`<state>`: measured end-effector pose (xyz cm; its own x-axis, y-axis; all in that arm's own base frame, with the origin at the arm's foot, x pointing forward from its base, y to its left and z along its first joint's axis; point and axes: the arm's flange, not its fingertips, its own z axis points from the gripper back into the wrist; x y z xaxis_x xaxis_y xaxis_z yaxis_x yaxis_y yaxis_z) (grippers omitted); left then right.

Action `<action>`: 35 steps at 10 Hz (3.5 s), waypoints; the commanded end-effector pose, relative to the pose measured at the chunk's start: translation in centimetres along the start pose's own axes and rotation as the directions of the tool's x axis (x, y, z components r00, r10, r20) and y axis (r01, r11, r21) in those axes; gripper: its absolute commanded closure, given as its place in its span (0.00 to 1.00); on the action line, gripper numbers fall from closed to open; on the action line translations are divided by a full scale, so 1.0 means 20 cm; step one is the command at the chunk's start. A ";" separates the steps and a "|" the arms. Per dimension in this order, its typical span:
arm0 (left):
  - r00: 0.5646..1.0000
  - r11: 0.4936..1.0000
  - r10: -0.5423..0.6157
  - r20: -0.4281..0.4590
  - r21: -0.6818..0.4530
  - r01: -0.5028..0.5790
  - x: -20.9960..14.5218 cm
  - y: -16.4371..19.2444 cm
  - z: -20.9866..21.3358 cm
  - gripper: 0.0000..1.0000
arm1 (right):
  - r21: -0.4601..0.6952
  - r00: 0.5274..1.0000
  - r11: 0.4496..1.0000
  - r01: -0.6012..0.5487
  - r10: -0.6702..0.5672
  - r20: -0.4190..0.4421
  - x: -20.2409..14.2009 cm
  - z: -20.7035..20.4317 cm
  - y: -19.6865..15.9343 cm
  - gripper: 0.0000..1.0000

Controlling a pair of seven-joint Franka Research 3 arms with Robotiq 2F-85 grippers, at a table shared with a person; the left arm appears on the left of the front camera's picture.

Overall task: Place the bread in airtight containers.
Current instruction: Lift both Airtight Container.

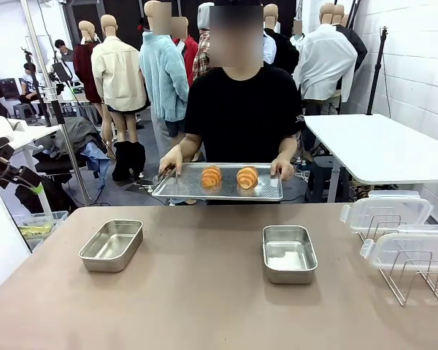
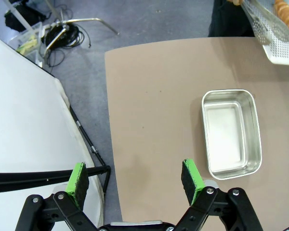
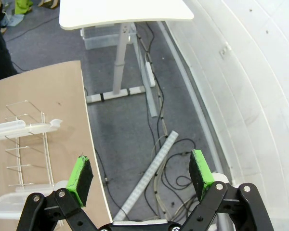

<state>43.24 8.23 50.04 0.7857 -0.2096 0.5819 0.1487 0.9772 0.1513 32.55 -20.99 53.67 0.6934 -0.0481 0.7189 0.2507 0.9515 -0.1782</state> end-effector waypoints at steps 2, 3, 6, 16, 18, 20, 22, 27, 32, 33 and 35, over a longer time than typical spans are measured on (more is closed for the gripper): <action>1.000 1.000 -0.009 -0.005 0.008 0.009 -0.01 0.01 0.00 0.00 | -0.005 1.000 1.000 -0.007 0.007 -0.009 -0.01 -0.01 0.01 0.00; 1.000 1.000 -0.009 -0.005 0.008 0.009 -0.01 0.01 0.00 0.00 | -0.005 1.000 1.000 -0.007 0.007 -0.009 -0.01 -0.01 0.01 0.00; 1.000 1.000 -0.009 -0.005 0.008 0.009 -0.01 0.01 0.00 0.00 | -0.005 1.000 1.000 -0.007 0.007 -0.009 -0.01 -0.01 0.01 0.00; 1.000 1.000 -0.009 -0.005 0.008 0.009 -0.01 0.01 0.00 0.00 | -0.005 1.000 1.000 -0.007 0.007 -0.009 -0.01 -0.01 0.01 0.00; 1.000 1.000 -0.009 -0.005 0.008 0.009 -0.01 0.01 0.00 0.00 | -0.005 1.000 1.000 -0.007 0.007 -0.009 -0.01 -0.01 0.01 0.00; 0.997 0.997 -0.071 0.004 0.005 0.071 0.05 -0.10 0.04 0.00 | -0.003 0.997 0.998 -0.067 0.067 0.030 0.15 0.05 0.10 0.00; 0.991 0.991 -0.116 0.072 -0.052 0.120 0.17 -0.30 0.22 0.00 | 0.039 0.988 0.989 -0.139 0.136 0.075 0.50 0.25 0.39 0.00; 0.970 0.994 -0.103 -0.222 0.019 0.110 0.32 -0.53 0.23 0.00 | 0.270 0.869 0.917 -0.294 0.374 -0.324 0.69 0.43 1.39 0.00; 0.950 0.998 0.019 -0.310 -0.058 -0.039 0.22 -0.49 -0.13 0.00 | 0.351 0.850 0.934 -0.073 0.242 -0.468 0.32 0.14 1.69 0.00; 0.940 0.997 0.040 -0.338 -0.047 -0.060 0.20 -0.48 -0.20 0.00 | 0.358 0.832 0.926 -0.117 0.288 -0.474 0.24 0.07 1.76 0.00; 0.927 0.998 0.042 -0.373 -0.037 -0.060 0.17 -0.48 -0.30 0.00 | 0.345 0.873 0.931 -0.120 0.264 -0.409 0.20 0.01 1.75 0.00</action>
<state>47.51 -1.56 45.58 0.9564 -0.1649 0.2411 0.1499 0.9855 0.0795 44.08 12.52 50.56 0.9665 0.0992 0.2368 -0.0992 0.9950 -0.0117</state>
